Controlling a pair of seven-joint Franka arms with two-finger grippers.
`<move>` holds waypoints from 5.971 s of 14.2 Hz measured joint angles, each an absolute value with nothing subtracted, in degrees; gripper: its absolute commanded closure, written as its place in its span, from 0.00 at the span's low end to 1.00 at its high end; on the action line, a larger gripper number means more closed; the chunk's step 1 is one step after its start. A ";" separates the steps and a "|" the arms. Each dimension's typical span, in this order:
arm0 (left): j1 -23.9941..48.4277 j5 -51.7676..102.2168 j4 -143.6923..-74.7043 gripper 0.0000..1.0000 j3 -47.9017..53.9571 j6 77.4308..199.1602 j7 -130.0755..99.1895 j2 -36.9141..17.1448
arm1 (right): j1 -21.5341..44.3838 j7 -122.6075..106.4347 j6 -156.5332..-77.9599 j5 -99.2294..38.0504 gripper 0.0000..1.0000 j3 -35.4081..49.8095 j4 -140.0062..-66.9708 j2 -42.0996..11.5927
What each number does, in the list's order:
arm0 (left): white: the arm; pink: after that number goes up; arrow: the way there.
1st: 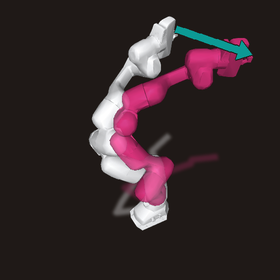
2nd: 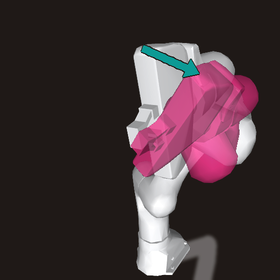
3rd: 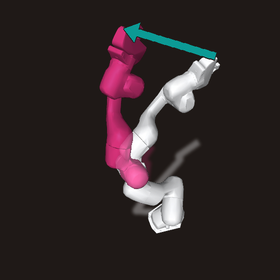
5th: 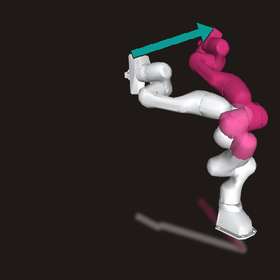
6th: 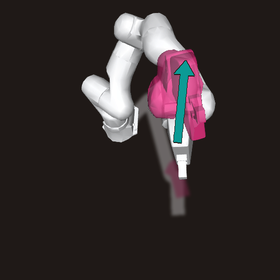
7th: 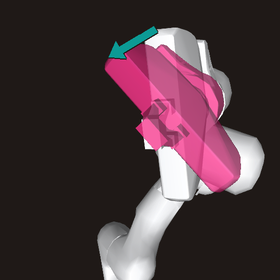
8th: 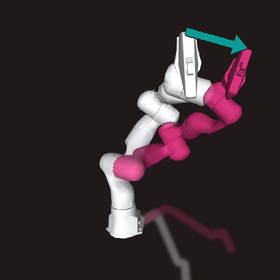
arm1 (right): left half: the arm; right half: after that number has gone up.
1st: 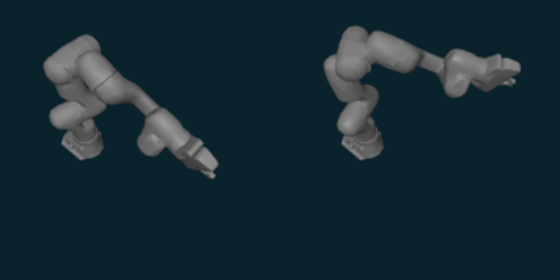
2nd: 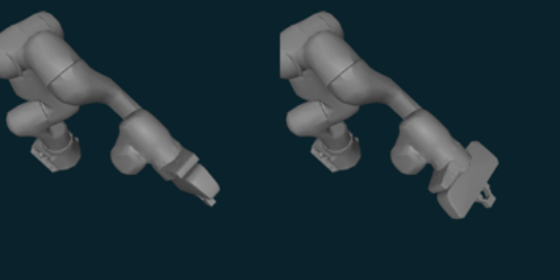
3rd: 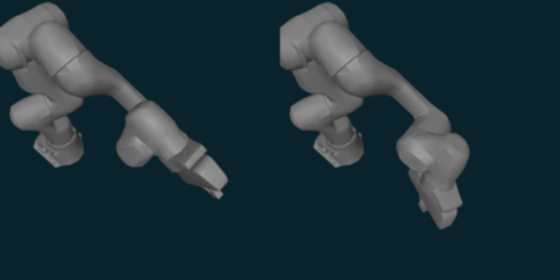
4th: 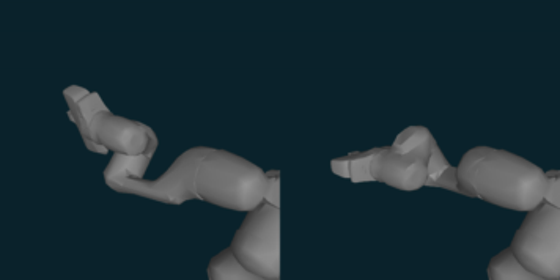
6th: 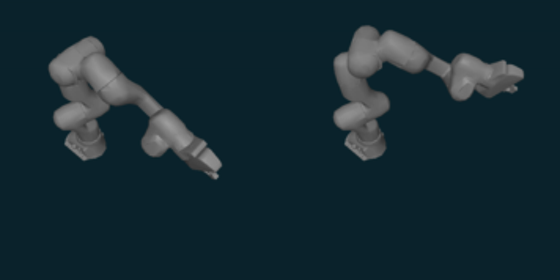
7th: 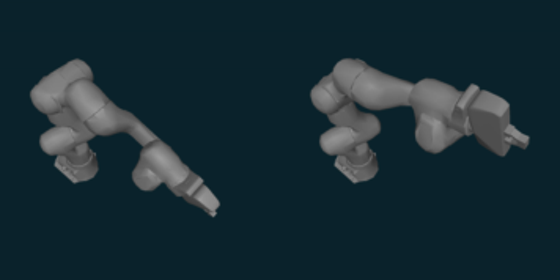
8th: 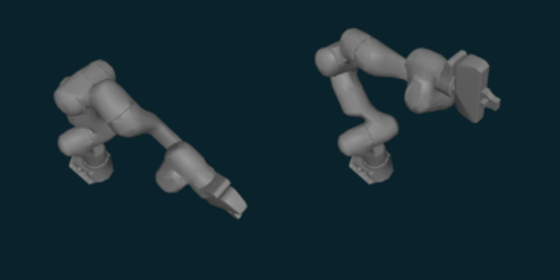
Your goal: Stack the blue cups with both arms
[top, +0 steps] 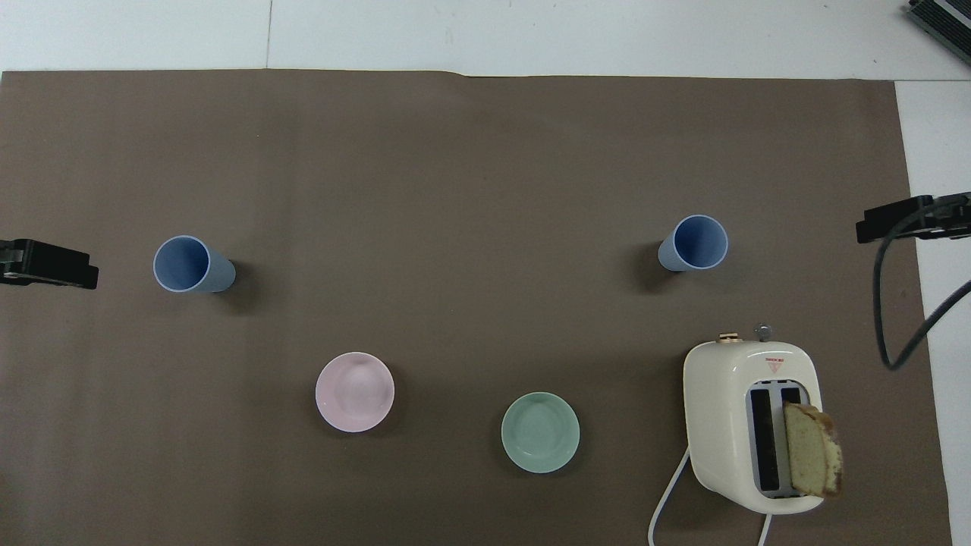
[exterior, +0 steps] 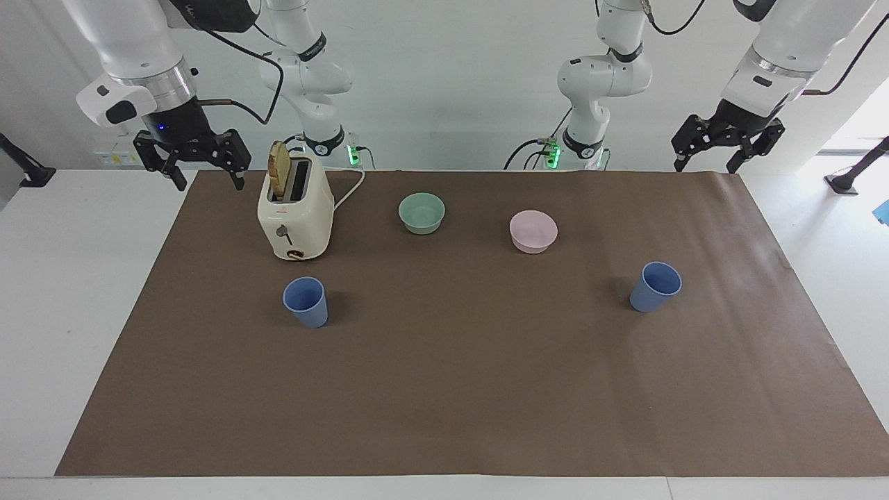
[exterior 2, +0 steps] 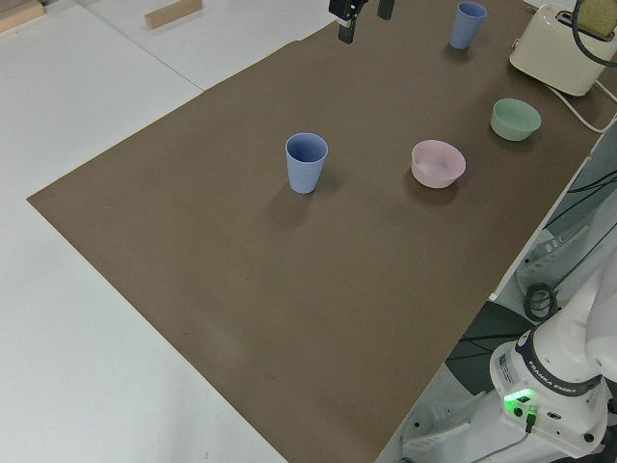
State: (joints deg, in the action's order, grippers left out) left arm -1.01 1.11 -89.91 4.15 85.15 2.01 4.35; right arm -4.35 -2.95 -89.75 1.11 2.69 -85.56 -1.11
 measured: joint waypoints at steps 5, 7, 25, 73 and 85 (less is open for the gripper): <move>-1.01 1.11 -89.91 0.00 4.15 85.15 2.01 4.35 | -4.35 -2.95 -89.75 1.11 0.00 2.69 -85.56 -1.11; -1.01 1.11 -89.91 0.00 4.15 85.15 2.01 4.35 | -4.35 -2.95 -89.75 1.11 0.00 2.69 -85.56 -1.11; -5.74 1.11 -96.74 0.00 3.56 103.44 1.97 -3.60 | -4.35 -2.95 -89.75 1.11 0.00 2.69 -85.56 -1.11; 26.05 4.65 -98.86 1.00 6.57 122.59 -41.28 -18.36 | -4.35 -2.95 -89.75 1.11 0.00 2.69 -85.56 -1.11; 27.74 2.20 -99.29 0.00 5.18 125.89 -41.28 -20.17 | -4.35 -2.95 -89.75 1.11 0.00 2.69 -85.56 -1.11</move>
State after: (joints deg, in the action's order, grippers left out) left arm 27.74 2.20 -99.29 5.18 125.89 -41.28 -20.17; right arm -4.35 -2.95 -89.75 1.11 2.69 -85.56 -1.11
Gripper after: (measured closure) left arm 0.555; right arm 0.000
